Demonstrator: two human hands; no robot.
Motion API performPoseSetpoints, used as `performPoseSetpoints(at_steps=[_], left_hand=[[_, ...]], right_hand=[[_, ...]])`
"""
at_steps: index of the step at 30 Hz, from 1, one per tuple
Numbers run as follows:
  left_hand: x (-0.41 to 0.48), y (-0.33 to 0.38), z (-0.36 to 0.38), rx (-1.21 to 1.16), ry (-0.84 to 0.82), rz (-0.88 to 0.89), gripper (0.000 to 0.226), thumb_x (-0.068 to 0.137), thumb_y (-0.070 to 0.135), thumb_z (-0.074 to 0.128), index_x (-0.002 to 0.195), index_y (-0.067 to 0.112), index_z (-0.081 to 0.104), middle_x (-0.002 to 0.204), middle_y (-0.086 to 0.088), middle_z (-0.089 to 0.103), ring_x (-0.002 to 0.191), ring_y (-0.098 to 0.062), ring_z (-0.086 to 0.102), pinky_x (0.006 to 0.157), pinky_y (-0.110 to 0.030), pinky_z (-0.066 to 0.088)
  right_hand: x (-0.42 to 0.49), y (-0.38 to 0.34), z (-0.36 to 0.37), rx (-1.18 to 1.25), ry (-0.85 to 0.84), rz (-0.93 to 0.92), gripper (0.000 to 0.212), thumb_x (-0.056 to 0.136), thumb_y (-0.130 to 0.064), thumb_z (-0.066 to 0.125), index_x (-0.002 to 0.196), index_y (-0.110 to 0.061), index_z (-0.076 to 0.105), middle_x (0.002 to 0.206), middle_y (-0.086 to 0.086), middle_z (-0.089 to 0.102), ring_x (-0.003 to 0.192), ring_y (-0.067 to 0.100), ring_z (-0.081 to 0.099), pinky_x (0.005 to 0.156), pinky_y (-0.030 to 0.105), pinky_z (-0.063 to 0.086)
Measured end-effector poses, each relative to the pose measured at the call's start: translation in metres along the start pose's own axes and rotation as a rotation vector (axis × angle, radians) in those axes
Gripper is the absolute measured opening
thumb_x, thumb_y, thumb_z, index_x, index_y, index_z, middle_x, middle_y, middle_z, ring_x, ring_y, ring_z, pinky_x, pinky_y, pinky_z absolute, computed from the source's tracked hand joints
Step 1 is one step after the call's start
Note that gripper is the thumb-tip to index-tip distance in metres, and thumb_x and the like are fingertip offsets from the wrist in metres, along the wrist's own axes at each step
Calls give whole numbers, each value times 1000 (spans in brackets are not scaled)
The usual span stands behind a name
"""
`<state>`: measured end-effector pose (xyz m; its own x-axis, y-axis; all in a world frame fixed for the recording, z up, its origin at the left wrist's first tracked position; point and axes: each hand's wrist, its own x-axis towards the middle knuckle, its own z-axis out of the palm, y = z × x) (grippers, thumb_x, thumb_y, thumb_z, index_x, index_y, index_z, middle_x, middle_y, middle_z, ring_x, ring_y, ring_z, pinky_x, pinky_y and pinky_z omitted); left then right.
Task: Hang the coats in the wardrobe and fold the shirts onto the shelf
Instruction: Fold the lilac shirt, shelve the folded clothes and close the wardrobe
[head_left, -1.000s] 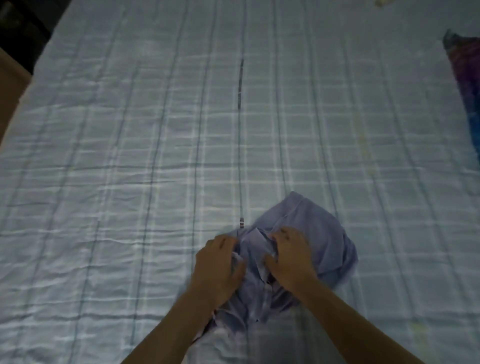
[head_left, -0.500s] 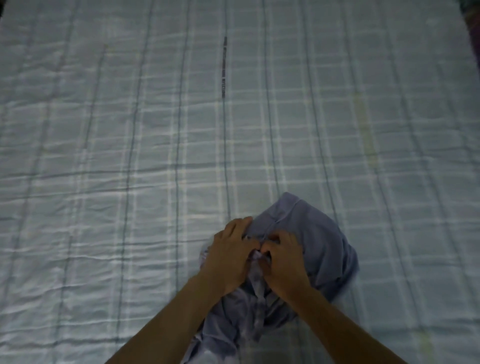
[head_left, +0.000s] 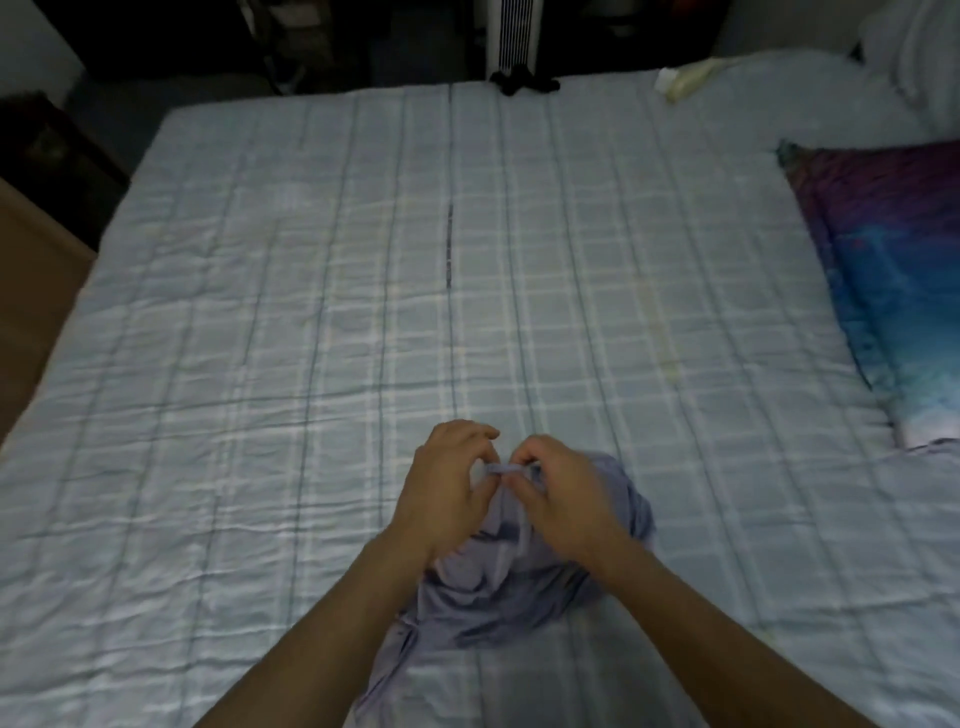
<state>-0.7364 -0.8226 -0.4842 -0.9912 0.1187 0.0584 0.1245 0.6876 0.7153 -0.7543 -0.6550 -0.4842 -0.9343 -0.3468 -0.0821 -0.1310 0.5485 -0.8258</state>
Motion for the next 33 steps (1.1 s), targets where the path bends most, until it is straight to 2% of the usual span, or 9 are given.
performPoseSetpoints(at_steps=[7,10,13,20,24,27,29,31,33], left_hand=[[-26,83,-72,82,63,82,8,90,22,70,95,17,67,113,8,67,114,-14,53,99,-30,39],[-41,124,-99,92,98,95,6,91,26,67,95,22,64,113,11,65,114,-12,50,100,-40,40],[-58,164,-123,99,156,141,6,91,26,67,94,23,63,107,11,65,109,-13,52,98,-42,42],[-97,248,-183,70,254,232,5,90,25,67,90,21,65,95,12,65,97,-10,54,86,-25,42],[-113,294,-214,-23,288,230,7,90,22,69,86,17,65,86,9,66,76,3,54,66,-12,37],[-124,322,-234,-62,310,251,8,90,17,68,84,13,65,79,8,65,74,6,56,64,-8,38],[-132,338,-245,-30,334,281,8,89,16,66,83,13,63,77,7,65,73,3,58,62,-9,39],[-138,350,-255,-2,361,316,8,88,14,65,81,15,62,75,5,66,73,-5,60,65,-19,47],[-144,361,-262,21,387,347,11,88,13,65,80,19,62,74,6,66,71,-8,60,65,-28,51]], right_hand=[[-44,-95,-59,4,63,-136,16,94,-24,63,87,-10,59,71,2,60,65,17,56,61,33,46],[-70,-134,-83,-11,117,-223,16,93,-23,63,85,-11,58,68,-3,58,61,11,53,57,27,43],[-95,-170,-106,-31,173,-288,14,93,-22,63,84,-13,58,67,-8,55,60,8,51,57,18,38],[-145,-244,-152,-21,292,-427,11,90,-22,67,82,-17,60,65,-7,59,59,8,54,56,15,39],[-169,-283,-172,79,369,-462,12,88,-21,69,79,-21,61,65,-7,60,57,3,54,53,11,39],[-187,-306,-182,164,381,-462,10,86,-21,72,82,-20,63,69,-2,64,57,3,57,53,19,45],[-200,-316,-186,217,355,-458,14,83,-21,76,88,-19,64,75,1,67,63,12,64,56,27,53],[-212,-322,-187,241,329,-451,23,76,-20,80,92,-22,63,80,2,70,70,18,68,60,34,58],[-222,-325,-184,253,317,-443,29,71,-18,81,89,-28,61,77,-2,70,68,14,67,58,30,56]])
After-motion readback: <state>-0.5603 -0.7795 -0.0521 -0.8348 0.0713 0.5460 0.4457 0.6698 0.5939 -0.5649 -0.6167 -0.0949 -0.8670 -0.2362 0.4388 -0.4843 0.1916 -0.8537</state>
